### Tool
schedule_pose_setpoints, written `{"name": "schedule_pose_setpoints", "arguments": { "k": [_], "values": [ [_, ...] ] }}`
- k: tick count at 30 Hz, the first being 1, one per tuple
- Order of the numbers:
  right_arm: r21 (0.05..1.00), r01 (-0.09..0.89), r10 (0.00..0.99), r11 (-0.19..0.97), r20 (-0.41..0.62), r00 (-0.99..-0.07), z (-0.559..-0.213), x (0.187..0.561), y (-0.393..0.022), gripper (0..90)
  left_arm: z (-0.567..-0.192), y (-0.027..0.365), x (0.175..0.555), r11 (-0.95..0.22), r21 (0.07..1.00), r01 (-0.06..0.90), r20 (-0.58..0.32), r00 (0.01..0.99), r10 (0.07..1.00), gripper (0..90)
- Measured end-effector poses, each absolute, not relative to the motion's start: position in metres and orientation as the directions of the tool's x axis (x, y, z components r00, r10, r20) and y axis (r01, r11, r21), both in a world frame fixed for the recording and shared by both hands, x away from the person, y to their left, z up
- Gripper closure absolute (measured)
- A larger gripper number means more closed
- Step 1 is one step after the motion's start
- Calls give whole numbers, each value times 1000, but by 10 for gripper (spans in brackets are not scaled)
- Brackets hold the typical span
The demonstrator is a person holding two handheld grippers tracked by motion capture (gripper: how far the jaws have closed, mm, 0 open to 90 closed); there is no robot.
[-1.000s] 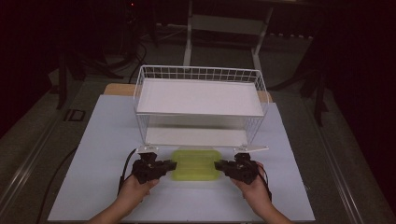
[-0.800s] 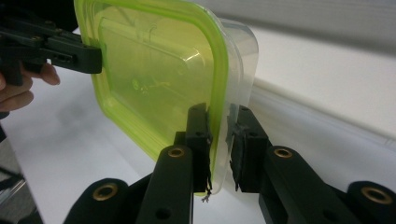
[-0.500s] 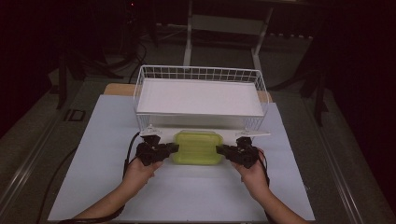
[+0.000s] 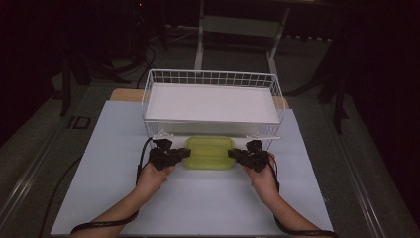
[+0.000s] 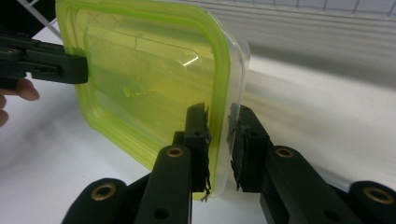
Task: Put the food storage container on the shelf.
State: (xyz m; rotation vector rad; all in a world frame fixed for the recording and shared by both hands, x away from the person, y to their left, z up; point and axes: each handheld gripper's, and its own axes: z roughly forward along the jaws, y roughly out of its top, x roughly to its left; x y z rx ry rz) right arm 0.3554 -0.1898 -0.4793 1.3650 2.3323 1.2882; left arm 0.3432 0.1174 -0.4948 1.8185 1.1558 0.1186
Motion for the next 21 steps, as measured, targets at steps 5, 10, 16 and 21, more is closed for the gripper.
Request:
{"name": "schedule_pose_setpoints", "arguments": {
  "k": [5, 10, 16, 21],
  "values": [
    [733, 644, 785, 220, 259, -563, -482, 362, -188, 775, -500, 115, 351, -104, 745, 659, -370, 538, 757, 803],
    [735, 643, 790, 214, 257, -557, -485, 368, -188, 774, -503, 115, 355, -82, 750, 657, -382, 531, 756, 799],
    [749, 627, 797, 213, 237, -555, -486, 369, -187, 758, -504, 116, 360, -89, 769, 633, -364, 548, 753, 783],
    [760, 614, 816, 213, 207, -539, -485, 372, -184, 735, -505, 117, 365, -85, 781, 618, -352, 549, 758, 757]
  ]
}}
